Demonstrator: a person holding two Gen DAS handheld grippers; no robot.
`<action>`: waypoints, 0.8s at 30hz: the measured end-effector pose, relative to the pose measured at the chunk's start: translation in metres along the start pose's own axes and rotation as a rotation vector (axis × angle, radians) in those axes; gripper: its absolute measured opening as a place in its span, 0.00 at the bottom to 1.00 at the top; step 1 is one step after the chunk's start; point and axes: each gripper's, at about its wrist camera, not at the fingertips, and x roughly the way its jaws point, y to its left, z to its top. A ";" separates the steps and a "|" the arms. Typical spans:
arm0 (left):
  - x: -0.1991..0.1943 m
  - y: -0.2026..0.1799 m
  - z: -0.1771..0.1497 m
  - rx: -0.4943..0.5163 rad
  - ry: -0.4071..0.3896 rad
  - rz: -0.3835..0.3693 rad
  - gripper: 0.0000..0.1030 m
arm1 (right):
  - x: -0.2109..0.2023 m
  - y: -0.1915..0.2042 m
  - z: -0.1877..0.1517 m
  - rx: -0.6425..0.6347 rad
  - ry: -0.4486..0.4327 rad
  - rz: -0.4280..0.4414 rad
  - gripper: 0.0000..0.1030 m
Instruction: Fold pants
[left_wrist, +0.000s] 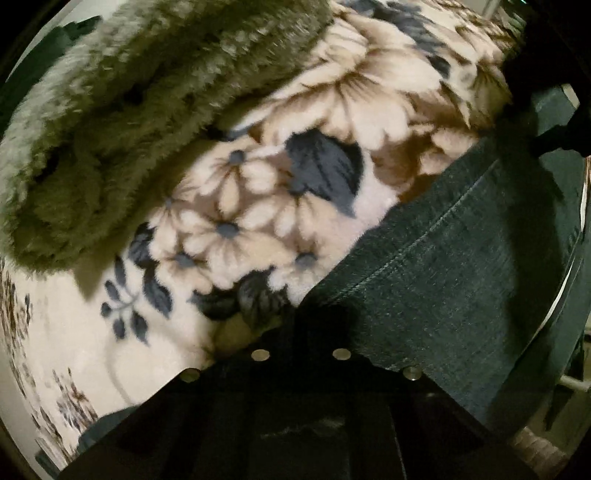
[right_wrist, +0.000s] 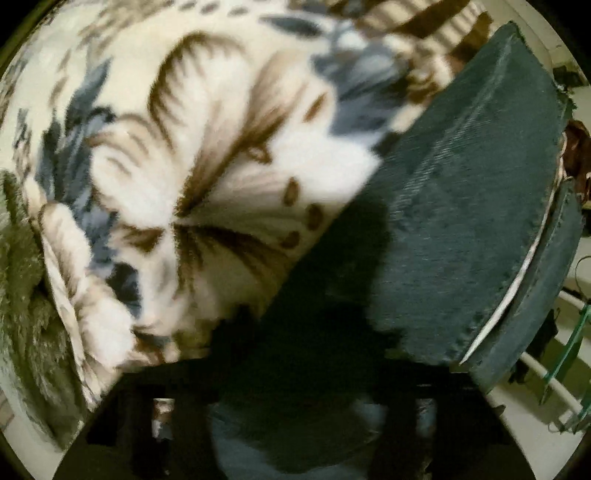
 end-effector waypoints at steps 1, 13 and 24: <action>-0.004 0.000 -0.003 -0.013 -0.009 0.002 0.02 | -0.004 -0.001 -0.002 -0.002 -0.003 0.012 0.11; -0.095 -0.034 -0.048 -0.168 -0.138 0.062 0.01 | -0.072 -0.026 -0.068 -0.149 -0.081 0.174 0.06; -0.104 -0.124 -0.184 -0.338 -0.073 0.026 0.01 | -0.083 -0.194 -0.087 -0.222 -0.095 0.198 0.05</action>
